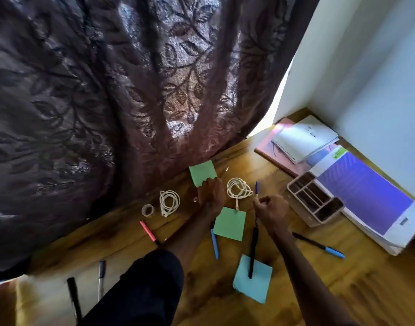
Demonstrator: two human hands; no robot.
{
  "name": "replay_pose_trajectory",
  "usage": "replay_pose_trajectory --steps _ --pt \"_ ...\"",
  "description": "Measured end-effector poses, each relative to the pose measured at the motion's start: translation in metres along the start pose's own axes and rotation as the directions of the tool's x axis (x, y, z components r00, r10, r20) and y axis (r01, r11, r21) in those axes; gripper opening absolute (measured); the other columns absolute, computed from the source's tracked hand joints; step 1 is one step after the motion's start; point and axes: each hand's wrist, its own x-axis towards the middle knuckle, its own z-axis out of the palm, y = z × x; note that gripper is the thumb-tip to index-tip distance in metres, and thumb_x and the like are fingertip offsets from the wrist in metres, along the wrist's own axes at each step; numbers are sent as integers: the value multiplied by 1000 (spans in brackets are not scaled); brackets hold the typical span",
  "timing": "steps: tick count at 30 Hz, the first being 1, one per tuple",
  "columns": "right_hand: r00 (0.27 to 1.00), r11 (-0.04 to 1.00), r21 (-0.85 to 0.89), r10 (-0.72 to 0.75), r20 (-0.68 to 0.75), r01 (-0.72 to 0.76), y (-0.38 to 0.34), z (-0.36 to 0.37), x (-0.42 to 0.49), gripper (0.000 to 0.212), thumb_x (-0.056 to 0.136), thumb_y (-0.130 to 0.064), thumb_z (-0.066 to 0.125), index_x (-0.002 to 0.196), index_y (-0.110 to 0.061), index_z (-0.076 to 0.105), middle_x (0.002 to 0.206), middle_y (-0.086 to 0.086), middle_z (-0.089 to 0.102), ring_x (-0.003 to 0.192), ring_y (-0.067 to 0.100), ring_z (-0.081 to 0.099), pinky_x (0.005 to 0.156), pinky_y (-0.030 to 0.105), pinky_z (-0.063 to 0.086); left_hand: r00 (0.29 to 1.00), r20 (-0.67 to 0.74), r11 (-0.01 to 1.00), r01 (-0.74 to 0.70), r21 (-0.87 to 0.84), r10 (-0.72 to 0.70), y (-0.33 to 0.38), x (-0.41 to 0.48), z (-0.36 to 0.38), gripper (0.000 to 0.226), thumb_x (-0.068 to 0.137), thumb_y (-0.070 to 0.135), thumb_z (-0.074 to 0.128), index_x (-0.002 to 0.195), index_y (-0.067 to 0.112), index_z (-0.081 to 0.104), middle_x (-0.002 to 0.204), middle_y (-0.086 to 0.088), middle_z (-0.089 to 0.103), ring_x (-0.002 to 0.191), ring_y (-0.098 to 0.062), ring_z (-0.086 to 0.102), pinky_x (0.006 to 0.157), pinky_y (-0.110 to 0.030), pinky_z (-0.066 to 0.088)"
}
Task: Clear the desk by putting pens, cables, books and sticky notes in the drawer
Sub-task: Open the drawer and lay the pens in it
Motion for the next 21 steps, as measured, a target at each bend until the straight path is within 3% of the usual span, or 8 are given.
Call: replay_pose_trajectory --steps 3,6,10,13,17,19,21 --pt "999 997 74 15 32 -17 4 -10 -23 29 86 -34 72 61 -19 73 52 -10 63 45 0 55 44 19 38 999 -35 998 -32 58 35 1 7 6 28 97 23 55 122 10 60 109 -13 69 98 -32 70 80 -41 54" --pt "999 988 153 27 36 -32 16 -13 -37 20 85 -36 74 67 -24 74 57 -12 67 51 0 61 50 26 52 999 -12 997 -49 61 50 -3 10 7 35 103 25 45 132 7 49 123 -13 63 112 -31 63 89 -41 50" --pt "999 980 201 -9 32 2 22 -19 -56 16 86 -36 74 74 -24 76 63 -12 69 55 1 64 49 26 52 1000 -1 999 -16 -30 16 -10 -5 0 22 102 30 50 118 14 54 121 -10 63 113 -29 61 92 -42 48" --pt "997 965 256 -62 37 50 21 -27 -75 15 88 -31 73 77 -23 77 64 -10 70 55 1 65 50 18 48 998 -67 987 -6 -158 -5 -10 -24 -11 25 99 36 55 117 18 58 117 -8 64 112 -29 61 92 -41 47" --pt "998 955 292 -56 17 49 26 -42 -106 15 88 -30 73 76 -23 76 63 -8 72 57 3 68 51 18 49 976 -215 949 -31 -314 -40 -9 -59 -28 25 94 39 61 104 17 65 102 -7 70 99 -30 64 85 -40 48" --pt "1000 952 306 -27 1 26 34 -49 -123 16 88 -29 73 75 -20 76 63 -7 72 56 3 67 49 11 44 950 -312 894 -113 -434 -32 -1 -85 -30 19 88 30 73 90 12 70 88 -8 72 85 -28 66 80 -37 46" --pt "1000 951 308 -6 -18 12 45 -56 -143 16 88 -28 74 76 -18 76 64 -9 71 59 3 67 49 7 41 949 -315 782 -187 -594 -12 14 -121 -34 14 84 20 78 77 9 71 76 -7 72 71 -22 64 74 -37 48"
